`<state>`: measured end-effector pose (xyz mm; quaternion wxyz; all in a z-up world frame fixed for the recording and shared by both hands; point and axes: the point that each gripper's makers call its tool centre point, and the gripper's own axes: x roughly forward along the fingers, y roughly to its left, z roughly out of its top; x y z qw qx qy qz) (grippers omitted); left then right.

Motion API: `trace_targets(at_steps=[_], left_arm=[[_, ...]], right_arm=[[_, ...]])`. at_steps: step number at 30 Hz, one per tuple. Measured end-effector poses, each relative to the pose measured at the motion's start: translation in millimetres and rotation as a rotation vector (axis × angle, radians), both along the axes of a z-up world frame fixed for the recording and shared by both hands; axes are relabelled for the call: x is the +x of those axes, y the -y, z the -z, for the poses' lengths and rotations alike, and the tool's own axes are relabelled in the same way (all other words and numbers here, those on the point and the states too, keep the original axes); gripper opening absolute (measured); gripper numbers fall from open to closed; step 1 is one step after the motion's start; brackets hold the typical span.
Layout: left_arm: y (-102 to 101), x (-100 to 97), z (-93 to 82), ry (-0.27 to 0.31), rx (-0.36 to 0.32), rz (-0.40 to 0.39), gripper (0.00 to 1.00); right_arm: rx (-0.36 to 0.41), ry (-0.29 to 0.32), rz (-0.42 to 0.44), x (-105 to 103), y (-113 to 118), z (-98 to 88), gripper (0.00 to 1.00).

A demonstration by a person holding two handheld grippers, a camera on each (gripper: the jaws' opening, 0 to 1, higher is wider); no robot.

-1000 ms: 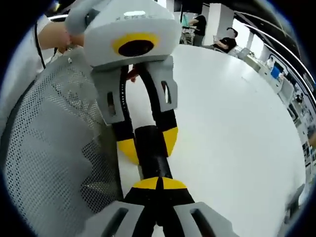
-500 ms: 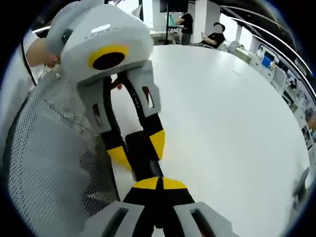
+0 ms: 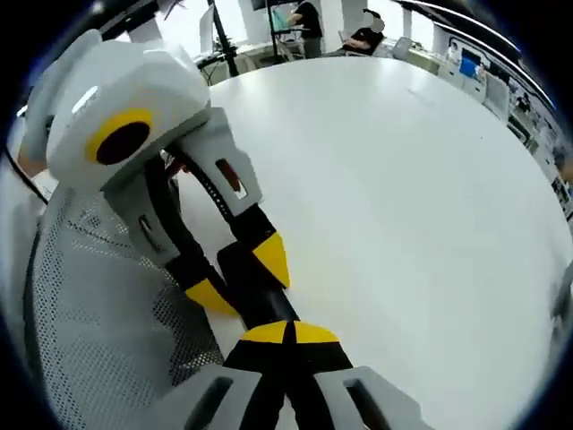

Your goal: Press the specified remote control buttons in sequence, fully releasing each button before pressing the next.

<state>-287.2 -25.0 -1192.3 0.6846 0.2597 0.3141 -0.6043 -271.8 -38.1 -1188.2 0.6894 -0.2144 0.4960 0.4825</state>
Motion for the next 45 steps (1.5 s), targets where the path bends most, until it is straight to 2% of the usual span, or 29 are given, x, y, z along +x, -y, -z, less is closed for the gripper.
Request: trace_targets(at_steps=[2, 4, 6, 8, 13, 16, 19, 21, 22, 23, 24, 26, 31, 33, 39, 41, 45], left_arm=[[0.0, 0.1, 0.0, 0.000, 0.000, 0.002, 0.24], [0.1, 0.5, 0.1, 0.001, 0.002, 0.004, 0.24], [0.3, 0.6, 0.3, -0.001, 0.002, 0.006, 0.24], [0.5, 0.6, 0.3, -0.001, 0.004, 0.006, 0.24], [0.7, 0.8, 0.0, -0.003, -0.001, 0.003, 0.24], [0.9, 0.8, -0.1, -0.002, -0.002, 0.002, 0.24], [1.1, 0.7, -0.1, -0.003, -0.007, -0.001, 0.24], [1.2, 0.6, -0.1, -0.003, -0.006, -0.002, 0.24], [1.2, 0.3, 0.0, -0.004, -0.005, -0.001, 0.24], [1.8, -0.4, -0.1, -0.006, -0.008, 0.003, 0.24], [1.8, 0.0, -0.2, -0.002, -0.007, 0.003, 0.24], [2.1, -0.4, -0.2, -0.005, -0.013, 0.002, 0.24], [2.3, -0.7, -0.1, -0.003, -0.014, 0.002, 0.24], [2.2, -0.7, 0.1, -0.003, -0.012, 0.001, 0.24], [2.3, -0.2, 0.7, -0.003, -0.012, -0.006, 0.24], [2.3, 0.0, 0.7, -0.002, -0.014, -0.008, 0.24], [2.4, 0.3, 0.8, -0.002, -0.012, -0.004, 0.24]], right_arm=[[0.004, -0.016, 0.040, 2.3, -0.6, 0.4, 0.00], [0.015, 0.009, 0.062, 8.3, -1.4, 3.6, 0.00], [0.025, 0.036, -0.017, 7.5, -1.4, -0.7, 0.00], [0.049, 0.041, -0.009, 6.4, -0.8, -1.2, 0.00], [0.103, 0.075, -0.098, -6.6, -4.0, -9.5, 0.00], [0.112, 0.061, -0.128, -18.3, -8.0, -10.9, 0.00], [0.091, 0.099, -0.154, -17.3, -7.9, -9.0, 0.00], [0.068, 0.144, -0.219, -16.2, -7.6, -8.0, 0.00], [0.040, 0.169, -0.284, -19.2, -7.4, -6.1, 0.00], [0.018, 0.214, -0.325, -18.7, -8.4, -6.2, 0.00], [0.009, 0.220, -0.336, -19.8, -8.0, -6.2, 0.00], [-0.019, 0.274, -0.365, -19.6, -9.7, -4.3, 0.00], [0.003, 0.249, -0.332, -17.9, -9.2, -3.9, 0.00], [0.038, 0.207, -0.271, -18.1, -10.2, -4.5, 0.00], [0.039, 0.244, -0.326, -21.6, -13.8, -5.2, 0.00], [0.013, 0.265, -0.360, -20.0, -14.0, -4.3, 0.00], [-0.006, 0.233, -0.354, -17.4, -15.0, -3.3, 0.00]])
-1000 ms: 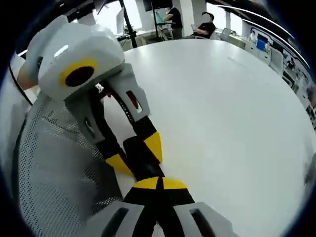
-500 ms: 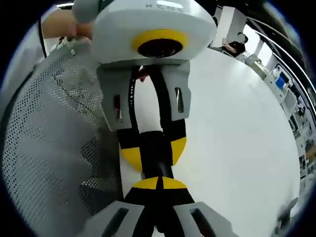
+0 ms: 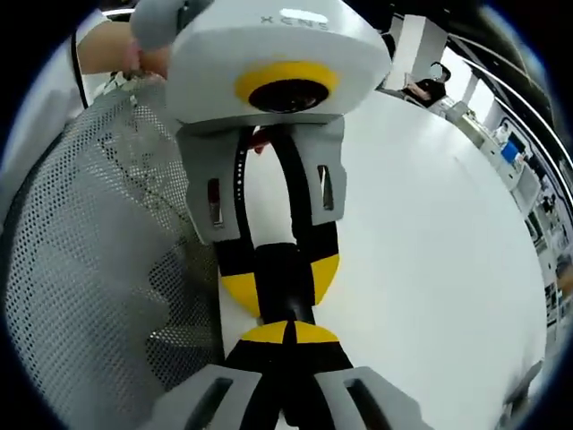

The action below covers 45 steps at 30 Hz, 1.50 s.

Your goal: Press the specified remote control buttons in sequence, fully releasing each button before pressing the next.

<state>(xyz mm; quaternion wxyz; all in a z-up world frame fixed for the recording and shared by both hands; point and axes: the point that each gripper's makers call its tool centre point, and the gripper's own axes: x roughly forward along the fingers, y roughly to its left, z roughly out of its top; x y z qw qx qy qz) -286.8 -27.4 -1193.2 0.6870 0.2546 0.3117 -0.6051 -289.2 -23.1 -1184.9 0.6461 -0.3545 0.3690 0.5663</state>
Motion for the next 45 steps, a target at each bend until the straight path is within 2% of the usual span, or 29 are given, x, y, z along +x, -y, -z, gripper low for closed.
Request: trace_targets(at_steps=[4, 7, 10, 11, 14, 18, 23, 26, 30, 35, 37, 39, 41, 45], left_arm=[[0.2, 0.2, -0.2, 0.001, -0.001, 0.007, 0.24], [0.2, 0.4, -0.1, 0.001, -0.003, 0.004, 0.24], [0.4, 0.7, -0.3, 0.001, -0.005, 0.003, 0.24], [0.3, 0.7, -0.3, 0.001, -0.005, 0.003, 0.24], [0.4, 0.8, -0.4, 0.001, -0.006, 0.002, 0.24], [0.3, 0.6, -0.6, 0.001, -0.008, 0.001, 0.24], [0.1, 0.4, -0.7, 0.001, -0.006, 0.002, 0.24], [0.2, 0.5, -0.8, 0.002, -0.006, 0.003, 0.24], [-1.2, 1.9, -1.4, 0.005, 0.009, -0.002, 0.24], [-1.2, 2.5, -1.5, 0.003, 0.013, 0.003, 0.24], [-1.2, 2.9, -1.6, 0.002, 0.007, 0.003, 0.24], [-0.8, 3.1, -1.9, 0.000, -0.004, -0.001, 0.24], [-0.3, 3.0, -2.0, 0.000, -0.011, -0.008, 0.24], [0.3, 3.6, -2.0, 0.001, -0.012, -0.009, 0.24]], right_arm=[[-0.016, -0.014, 0.012, -0.2, -0.2, 1.3, 0.00], [-0.019, 0.022, -0.006, -1.7, 0.4, 1.7, 0.00], [0.009, 0.028, 0.002, -1.0, 1.7, 0.6, 0.00], [0.020, 0.054, -0.032, -1.9, 0.2, -0.4, 0.00], [0.006, 0.096, -0.055, -4.6, -0.8, -0.4, 0.00], [0.017, 0.070, -0.057, -4.5, -8.4, -1.0, 0.00], [0.000, 0.048, -0.067, -3.6, -7.2, -0.1, 0.00], [-0.004, 0.034, -0.045, -2.6, -7.9, 0.3, 0.00], [0.056, 0.027, 0.021, 0.4, -9.1, -0.3, 0.00], [0.074, 0.014, -0.001, 0.0, -8.2, -1.2, 0.00], [0.099, 0.013, -0.035, -1.0, -7.8, -1.9, 0.00], [0.156, -0.004, -0.036, -1.7, -6.9, -3.7, 0.00], [0.164, -0.002, -0.039, -2.1, -0.4, -2.9, 0.00], [0.157, 0.037, -0.075, -0.5, 9.2, -3.3, 0.12]])
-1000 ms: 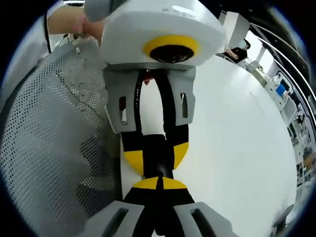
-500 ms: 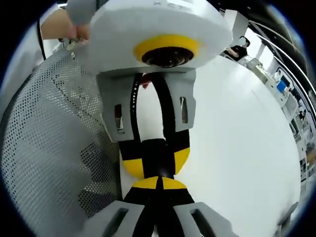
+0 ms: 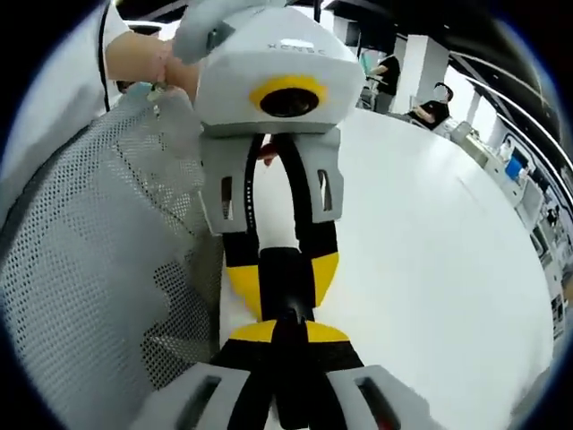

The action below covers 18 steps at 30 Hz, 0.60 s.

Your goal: Press the specified remote control buttons in sequence, fully releasing each button before pressing the next.

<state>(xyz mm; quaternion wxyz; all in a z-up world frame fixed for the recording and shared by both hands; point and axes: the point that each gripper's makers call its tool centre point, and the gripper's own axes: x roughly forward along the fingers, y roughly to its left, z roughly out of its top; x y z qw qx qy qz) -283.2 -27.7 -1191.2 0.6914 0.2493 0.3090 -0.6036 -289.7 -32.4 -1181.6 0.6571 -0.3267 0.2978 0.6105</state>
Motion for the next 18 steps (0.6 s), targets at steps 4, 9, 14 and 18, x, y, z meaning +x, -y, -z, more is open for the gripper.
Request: trace_targets(at_steps=[4, 9, 14, 18], left_arm=[[0.4, 0.3, -0.2, 0.000, 0.001, 0.006, 0.24], [0.7, 0.8, 0.2, 0.000, 0.002, 0.013, 0.24], [0.2, 0.3, 0.3, 0.000, 0.006, 0.023, 0.24], [0.3, 0.3, 0.1, 0.000, 0.008, 0.028, 0.24]], right_arm=[[0.021, -0.033, 0.006, 3.3, 6.9, 1.7, 0.23], [-0.032, -0.049, -0.009, 3.9, 25.4, 14.1, 0.31], [-0.012, -0.061, 0.027, 6.9, 34.7, 15.5, 0.26], [0.010, -0.056, 0.023, 6.3, 32.5, 15.7, 0.25]])
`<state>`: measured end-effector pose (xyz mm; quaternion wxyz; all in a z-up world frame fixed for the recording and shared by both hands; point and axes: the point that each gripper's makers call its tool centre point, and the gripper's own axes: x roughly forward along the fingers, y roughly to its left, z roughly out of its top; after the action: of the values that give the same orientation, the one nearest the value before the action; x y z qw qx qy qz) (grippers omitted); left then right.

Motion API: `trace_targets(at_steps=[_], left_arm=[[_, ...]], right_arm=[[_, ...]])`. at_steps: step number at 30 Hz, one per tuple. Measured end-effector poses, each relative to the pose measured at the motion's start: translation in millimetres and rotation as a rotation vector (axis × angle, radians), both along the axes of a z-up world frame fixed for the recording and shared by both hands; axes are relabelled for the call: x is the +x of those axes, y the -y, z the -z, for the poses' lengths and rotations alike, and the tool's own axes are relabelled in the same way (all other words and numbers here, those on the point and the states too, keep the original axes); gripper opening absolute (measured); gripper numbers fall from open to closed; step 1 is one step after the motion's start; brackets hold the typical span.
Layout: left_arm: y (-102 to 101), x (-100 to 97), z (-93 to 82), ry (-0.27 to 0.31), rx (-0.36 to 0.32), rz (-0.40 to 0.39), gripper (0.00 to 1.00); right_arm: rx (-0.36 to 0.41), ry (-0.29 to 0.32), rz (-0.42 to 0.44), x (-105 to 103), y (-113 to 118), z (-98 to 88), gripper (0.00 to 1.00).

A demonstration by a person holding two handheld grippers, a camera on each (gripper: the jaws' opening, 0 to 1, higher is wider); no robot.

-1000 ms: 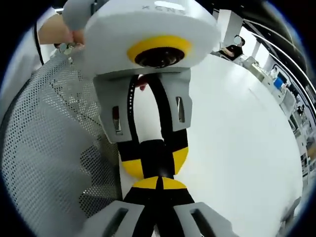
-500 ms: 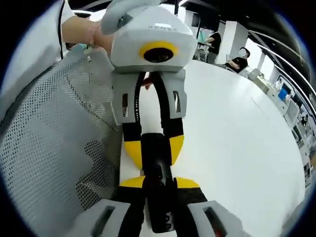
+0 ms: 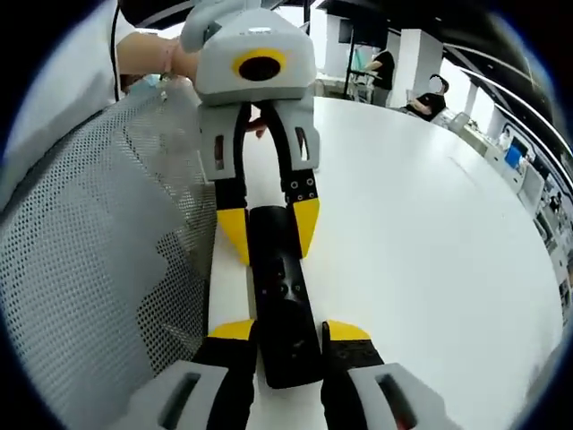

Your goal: Press the specified remote control buttons in sequence, fully releasing each button before pressing the next.

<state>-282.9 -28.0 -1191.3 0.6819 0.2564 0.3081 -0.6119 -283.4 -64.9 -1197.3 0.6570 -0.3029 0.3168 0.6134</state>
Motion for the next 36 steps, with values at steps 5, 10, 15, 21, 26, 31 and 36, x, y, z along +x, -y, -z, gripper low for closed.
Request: trace_targets(at_steps=[5, 10, 15, 21, 26, 31, 36], left_arm=[[1.3, -0.3, -0.3, 0.002, 0.018, 0.001, 0.24], [1.3, -1.3, 0.8, 0.005, 0.046, -0.010, 0.24], [0.3, -0.6, 1.6, 0.004, 0.038, -0.057, 0.25], [-7.1, 1.4, -3.5, 0.007, 0.037, -0.245, 0.27], [-21.2, 5.5, -43.2, -0.056, -0.119, -0.452, 0.36], [-50.7, 20.4, -98.6, 0.044, -0.349, -0.691, 0.58], [-81.4, 20.4, -135.0, 0.162, -0.525, -0.843, 0.78]], right_arm=[[0.006, 0.005, -0.009, -2.7, -2.6, -1.3, 0.23], [-0.020, 0.011, -0.025, -3.6, -3.3, -1.3, 0.22], [-0.036, 0.011, 0.001, -5.5, -4.1, -1.5, 0.22], [-0.028, 0.010, 0.028, -4.6, -4.1, -1.0, 0.22], [0.010, 0.013, 0.056, -3.2, -4.0, -1.2, 0.21], [0.012, 0.015, 0.059, -3.2, -4.2, -1.5, 0.21], [0.014, 0.015, 0.069, -3.4, -4.1, -1.7, 0.21]])
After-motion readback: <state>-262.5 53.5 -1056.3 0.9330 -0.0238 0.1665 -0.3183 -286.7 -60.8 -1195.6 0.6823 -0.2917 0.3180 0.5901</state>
